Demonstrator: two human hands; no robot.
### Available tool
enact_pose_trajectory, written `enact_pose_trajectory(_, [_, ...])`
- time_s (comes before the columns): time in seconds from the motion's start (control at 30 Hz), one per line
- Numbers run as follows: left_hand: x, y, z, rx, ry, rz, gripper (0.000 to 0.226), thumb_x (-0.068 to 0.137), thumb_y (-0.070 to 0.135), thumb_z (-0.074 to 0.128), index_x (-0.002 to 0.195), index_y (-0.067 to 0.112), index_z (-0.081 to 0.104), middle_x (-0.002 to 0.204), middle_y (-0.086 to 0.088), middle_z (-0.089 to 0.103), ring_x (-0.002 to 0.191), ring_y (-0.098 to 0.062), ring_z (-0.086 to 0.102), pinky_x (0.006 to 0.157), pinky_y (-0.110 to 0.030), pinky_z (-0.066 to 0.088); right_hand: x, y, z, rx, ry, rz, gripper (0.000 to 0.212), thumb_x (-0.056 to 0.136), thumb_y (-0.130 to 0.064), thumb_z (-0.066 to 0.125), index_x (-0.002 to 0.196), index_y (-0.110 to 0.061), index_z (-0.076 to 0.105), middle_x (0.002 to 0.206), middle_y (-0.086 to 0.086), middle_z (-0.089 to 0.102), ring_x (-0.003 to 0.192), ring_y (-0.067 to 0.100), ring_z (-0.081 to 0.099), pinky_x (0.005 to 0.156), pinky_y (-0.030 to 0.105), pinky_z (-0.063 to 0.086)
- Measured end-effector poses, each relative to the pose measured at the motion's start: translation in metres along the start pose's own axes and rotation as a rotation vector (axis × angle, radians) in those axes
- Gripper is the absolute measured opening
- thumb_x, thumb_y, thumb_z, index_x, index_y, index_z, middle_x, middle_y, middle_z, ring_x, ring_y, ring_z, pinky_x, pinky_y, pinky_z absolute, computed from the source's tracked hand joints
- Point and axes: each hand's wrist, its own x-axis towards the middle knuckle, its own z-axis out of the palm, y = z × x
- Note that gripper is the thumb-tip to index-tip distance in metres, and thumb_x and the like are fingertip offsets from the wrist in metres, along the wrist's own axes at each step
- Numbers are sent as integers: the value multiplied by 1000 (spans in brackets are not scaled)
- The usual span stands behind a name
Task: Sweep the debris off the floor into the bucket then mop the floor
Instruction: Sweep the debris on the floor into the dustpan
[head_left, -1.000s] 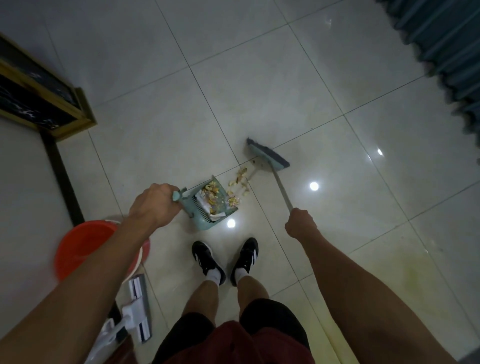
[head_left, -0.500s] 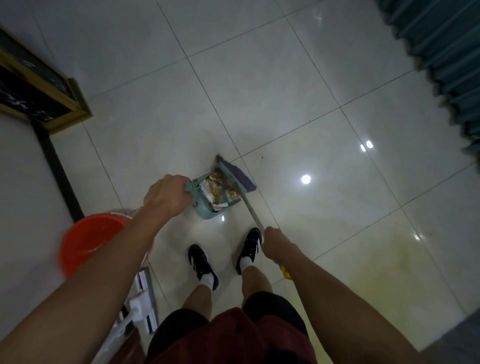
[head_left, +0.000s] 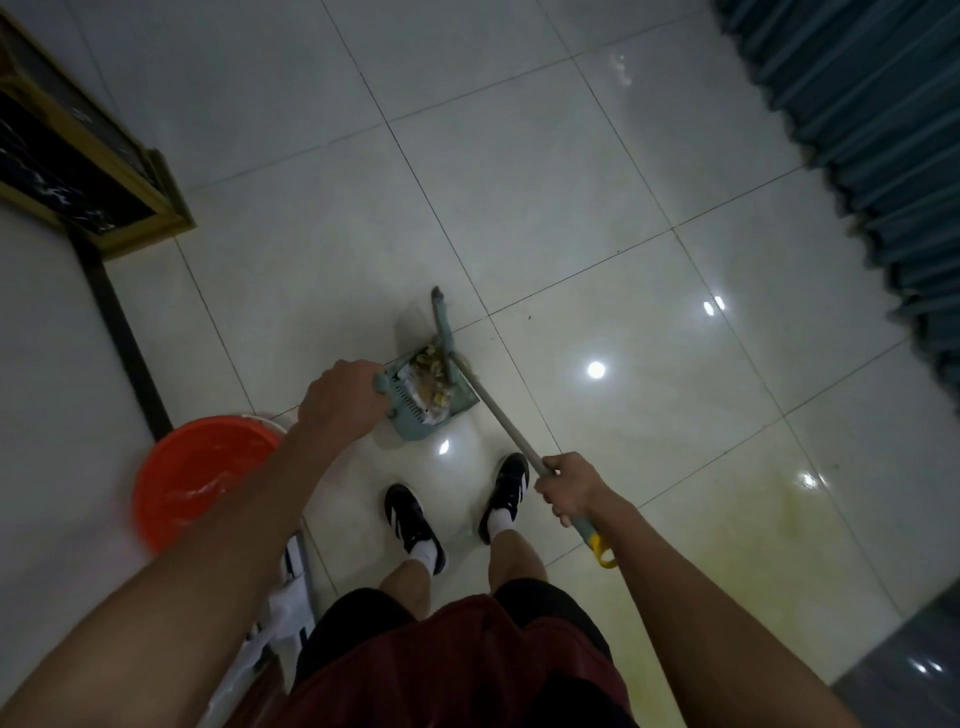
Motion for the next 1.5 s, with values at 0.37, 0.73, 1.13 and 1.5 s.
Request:
enact_pose_trajectory(0.37, [-15,-49,-29,21,0,-115,6,80,24,69,80,25,63,74,-1,62,68,-24,62,62,-30,48,-6,-46,6,263,13,-48,32,93,3,54,125,3,57,66,13,51,47,18,40,39,25,35])
enact_pose_trajectory(0.73, [-18,-73,-39,7,-7,-145,10,85,22,64,75,22,61,76,-2,63,72,-24,64,66,-32,51,50,-103,42,643,-126,9,4,95,-4,57,94,-1,58,70,16,57,41,14,43,38,20,37])
enact_pose_trajectory(1.13, [-12,-66,-39,49,-40,-178,12,90,20,59,80,17,65,79,-5,65,70,-21,63,64,-32,50,70,-60,37,-271,-66,-155,51,103,-17,39,154,-13,33,95,4,50,58,10,47,51,20,44])
enact_pose_trajectory(1.5, [-13,-53,-37,69,-23,-127,13,87,21,60,75,21,64,72,-3,66,63,-21,64,56,-29,51,60,-17,-4,-576,22,-107,29,103,-13,40,128,-4,53,110,16,62,73,24,59,62,37,58])
